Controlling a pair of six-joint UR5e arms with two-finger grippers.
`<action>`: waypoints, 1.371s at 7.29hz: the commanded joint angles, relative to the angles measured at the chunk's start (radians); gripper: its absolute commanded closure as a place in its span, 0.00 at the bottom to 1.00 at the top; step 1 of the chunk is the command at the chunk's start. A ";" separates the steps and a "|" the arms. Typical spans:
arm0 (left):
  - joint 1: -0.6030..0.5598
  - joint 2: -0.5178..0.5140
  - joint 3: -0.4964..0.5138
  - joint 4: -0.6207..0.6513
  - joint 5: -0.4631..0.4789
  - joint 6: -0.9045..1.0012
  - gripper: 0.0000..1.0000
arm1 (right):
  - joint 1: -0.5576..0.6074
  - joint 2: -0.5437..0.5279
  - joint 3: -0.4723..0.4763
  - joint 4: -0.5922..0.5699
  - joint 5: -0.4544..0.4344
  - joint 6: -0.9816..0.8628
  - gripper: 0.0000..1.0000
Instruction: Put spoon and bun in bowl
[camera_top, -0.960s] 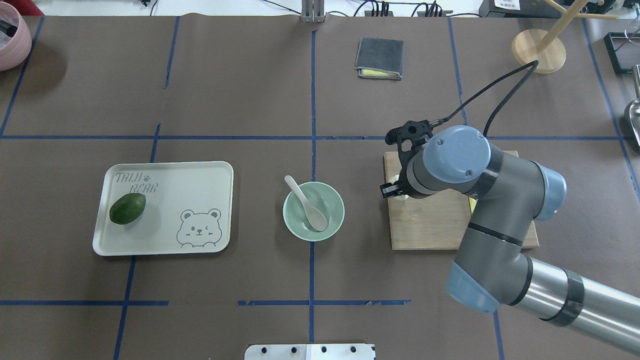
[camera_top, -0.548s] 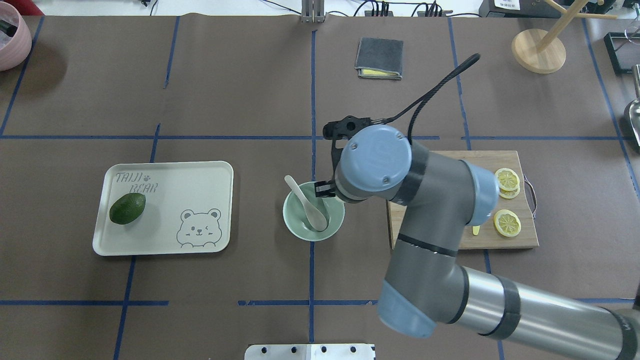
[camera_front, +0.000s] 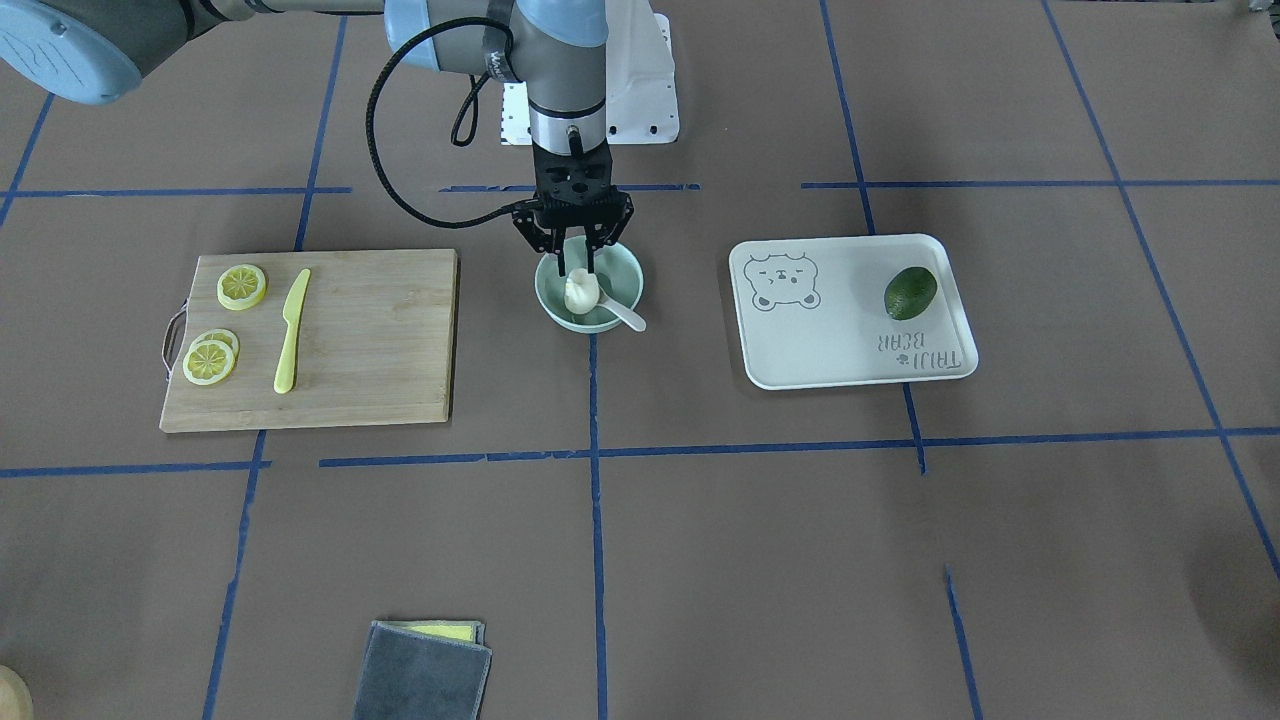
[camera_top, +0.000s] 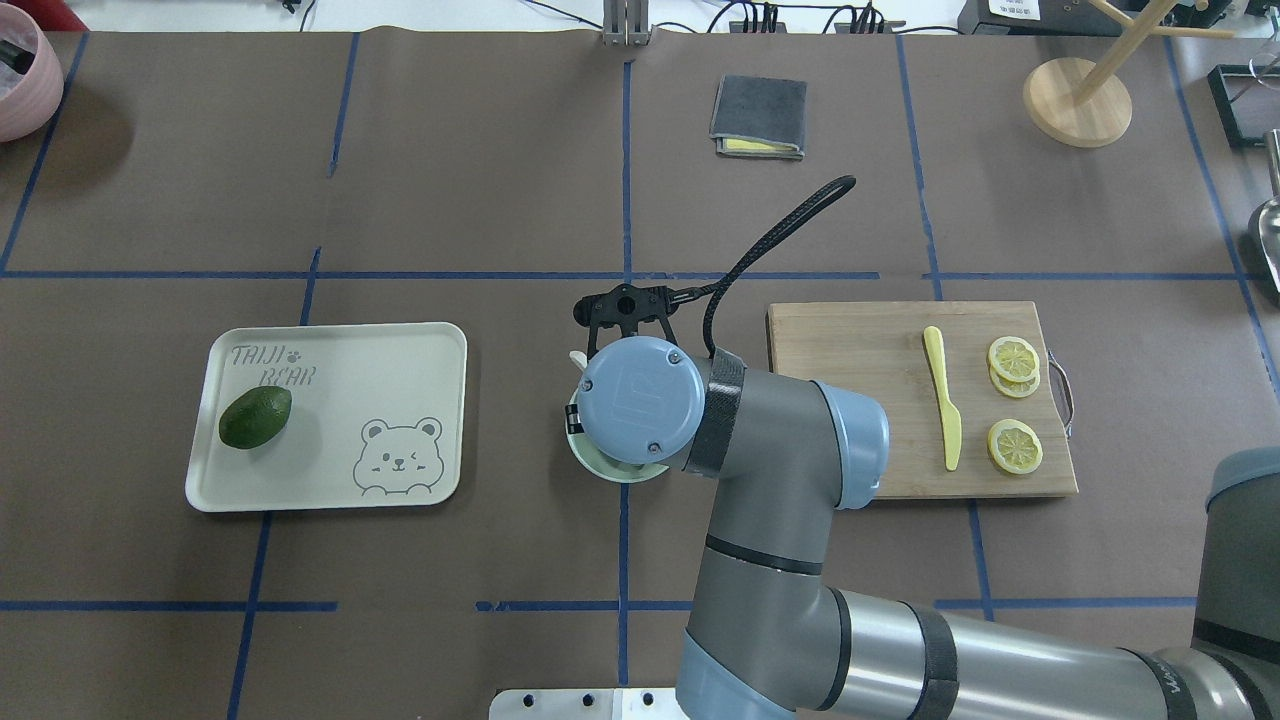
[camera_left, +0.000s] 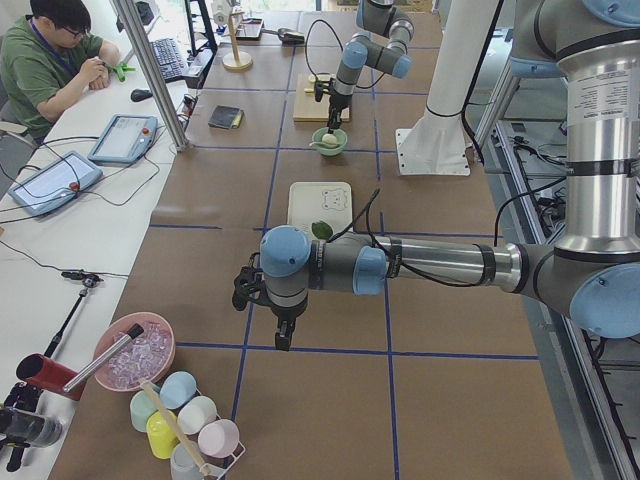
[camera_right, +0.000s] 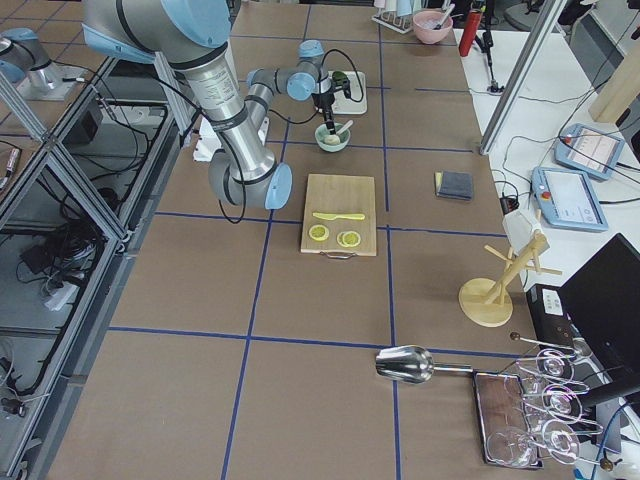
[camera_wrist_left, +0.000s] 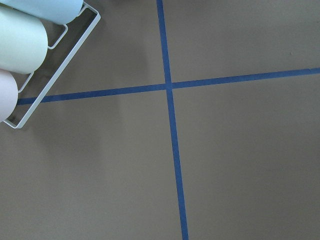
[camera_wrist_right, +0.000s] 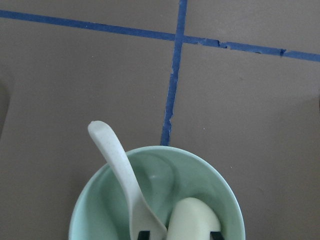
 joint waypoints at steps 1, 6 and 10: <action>0.000 0.000 0.002 -0.001 0.000 0.000 0.00 | 0.021 -0.006 0.037 -0.003 0.006 -0.021 0.00; 0.000 0.006 0.005 0.010 0.006 0.000 0.00 | 0.569 -0.225 0.038 0.006 0.459 -0.789 0.00; -0.002 0.008 0.002 0.011 0.006 0.002 0.00 | 0.967 -0.562 0.046 0.012 0.679 -1.334 0.00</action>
